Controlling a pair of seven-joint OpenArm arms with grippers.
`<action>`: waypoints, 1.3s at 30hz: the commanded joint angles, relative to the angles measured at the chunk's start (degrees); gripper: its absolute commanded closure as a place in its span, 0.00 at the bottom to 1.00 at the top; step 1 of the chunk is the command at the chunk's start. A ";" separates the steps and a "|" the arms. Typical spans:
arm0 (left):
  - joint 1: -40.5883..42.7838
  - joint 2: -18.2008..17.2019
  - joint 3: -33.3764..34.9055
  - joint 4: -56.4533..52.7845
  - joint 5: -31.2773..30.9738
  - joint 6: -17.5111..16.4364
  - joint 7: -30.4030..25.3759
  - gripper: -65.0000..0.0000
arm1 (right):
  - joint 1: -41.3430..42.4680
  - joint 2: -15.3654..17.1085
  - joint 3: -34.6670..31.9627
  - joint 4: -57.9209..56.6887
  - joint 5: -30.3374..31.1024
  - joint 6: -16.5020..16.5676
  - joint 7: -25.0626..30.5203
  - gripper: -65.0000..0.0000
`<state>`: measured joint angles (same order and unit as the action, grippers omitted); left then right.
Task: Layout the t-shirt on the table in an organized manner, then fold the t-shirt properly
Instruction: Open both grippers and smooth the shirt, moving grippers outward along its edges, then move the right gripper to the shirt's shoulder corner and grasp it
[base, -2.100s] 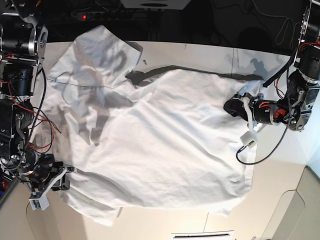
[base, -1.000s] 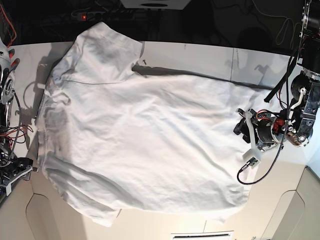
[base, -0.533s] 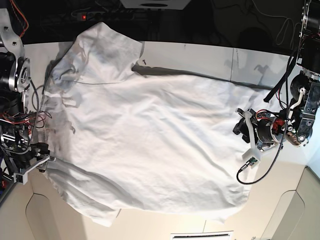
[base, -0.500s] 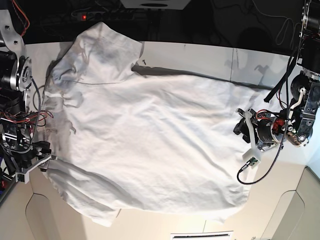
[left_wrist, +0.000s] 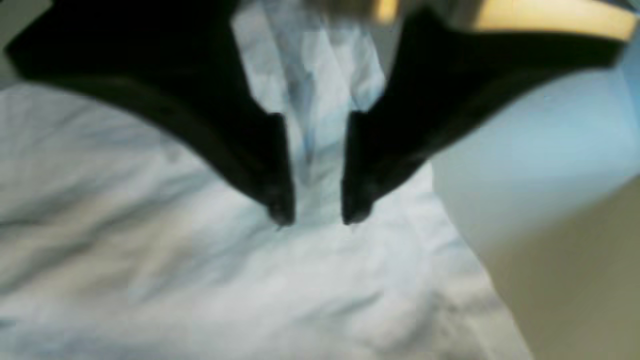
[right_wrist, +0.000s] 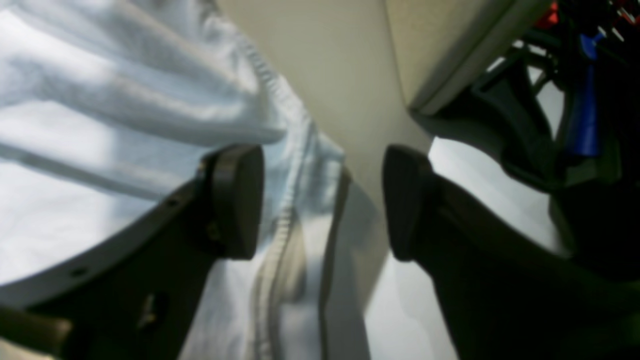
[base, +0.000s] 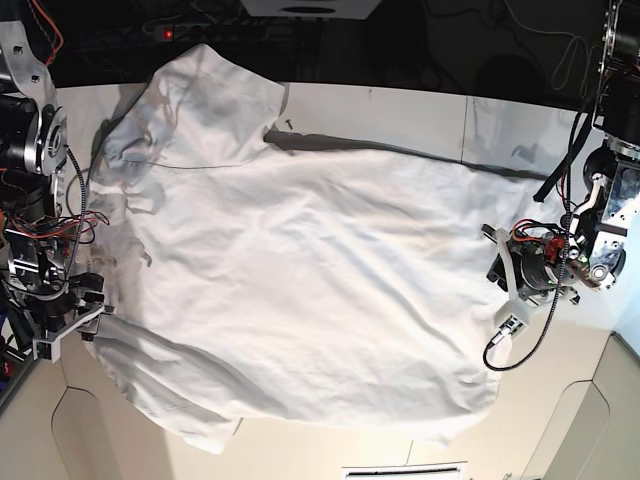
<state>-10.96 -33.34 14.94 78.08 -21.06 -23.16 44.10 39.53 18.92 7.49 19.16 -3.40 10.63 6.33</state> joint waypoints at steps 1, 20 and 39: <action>-0.04 -0.96 -0.50 0.59 0.59 0.00 -0.09 0.83 | 1.88 0.74 0.15 0.98 0.20 -0.37 1.64 0.43; 3.82 -0.94 -0.50 0.61 0.55 0.04 -1.27 0.87 | -6.95 2.34 0.55 42.18 21.33 16.02 -36.54 0.82; 3.82 -0.94 -0.50 0.61 2.10 0.02 -1.92 0.87 | -51.87 -2.05 41.70 80.87 45.99 16.20 -56.46 0.87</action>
<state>-6.04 -33.32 14.94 77.97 -18.92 -23.18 42.98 -12.67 16.12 49.32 99.20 41.39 26.55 -51.09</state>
